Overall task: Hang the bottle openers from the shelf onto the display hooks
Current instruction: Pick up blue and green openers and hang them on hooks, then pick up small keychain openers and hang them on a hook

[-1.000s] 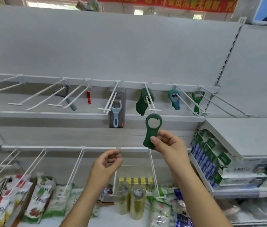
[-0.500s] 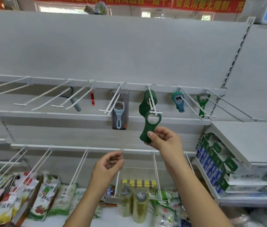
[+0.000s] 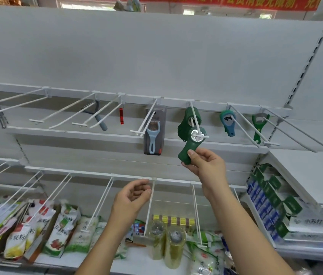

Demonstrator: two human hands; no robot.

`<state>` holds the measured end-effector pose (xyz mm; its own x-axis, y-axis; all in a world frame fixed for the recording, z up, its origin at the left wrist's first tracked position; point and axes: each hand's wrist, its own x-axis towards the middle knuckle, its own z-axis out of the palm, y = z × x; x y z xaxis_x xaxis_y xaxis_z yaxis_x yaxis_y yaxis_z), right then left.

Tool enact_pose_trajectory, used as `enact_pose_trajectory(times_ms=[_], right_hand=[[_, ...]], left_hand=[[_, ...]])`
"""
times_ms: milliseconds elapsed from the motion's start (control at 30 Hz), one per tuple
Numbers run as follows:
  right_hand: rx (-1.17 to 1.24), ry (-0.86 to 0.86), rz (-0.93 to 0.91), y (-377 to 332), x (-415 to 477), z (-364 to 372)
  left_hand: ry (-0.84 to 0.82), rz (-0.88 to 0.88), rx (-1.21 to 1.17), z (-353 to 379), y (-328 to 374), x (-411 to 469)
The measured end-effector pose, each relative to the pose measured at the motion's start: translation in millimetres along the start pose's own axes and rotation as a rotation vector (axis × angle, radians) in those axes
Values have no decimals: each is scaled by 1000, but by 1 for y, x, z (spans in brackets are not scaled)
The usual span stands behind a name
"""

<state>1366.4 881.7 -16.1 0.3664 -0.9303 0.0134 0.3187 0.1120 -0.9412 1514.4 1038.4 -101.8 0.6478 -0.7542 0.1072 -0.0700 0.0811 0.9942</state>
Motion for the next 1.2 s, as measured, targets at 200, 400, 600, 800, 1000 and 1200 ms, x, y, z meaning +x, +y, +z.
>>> enact_pose_trajectory(times_ms=[200, 400, 600, 800, 1000, 1200], right_hand=[[-5, 87, 13, 10, 43, 16], [-59, 106, 3, 9, 72, 24], [-106, 106, 85, 11, 83, 22], [-231, 95, 42, 34, 43, -3], [-320, 53, -134, 36, -37, -48], [-362, 138, -248, 20, -94, -126]], left_hand=[[6, -2, -14, -6, 1, 5], [32, -16, -15, -21, -3, 9], [25, -13, 19, -24, -7, 13], [-17, 3, 2, -15, -2, 12], [-192, 65, -12, 28, 2, 10], [-420, 104, -44, 111, 12, -10]])
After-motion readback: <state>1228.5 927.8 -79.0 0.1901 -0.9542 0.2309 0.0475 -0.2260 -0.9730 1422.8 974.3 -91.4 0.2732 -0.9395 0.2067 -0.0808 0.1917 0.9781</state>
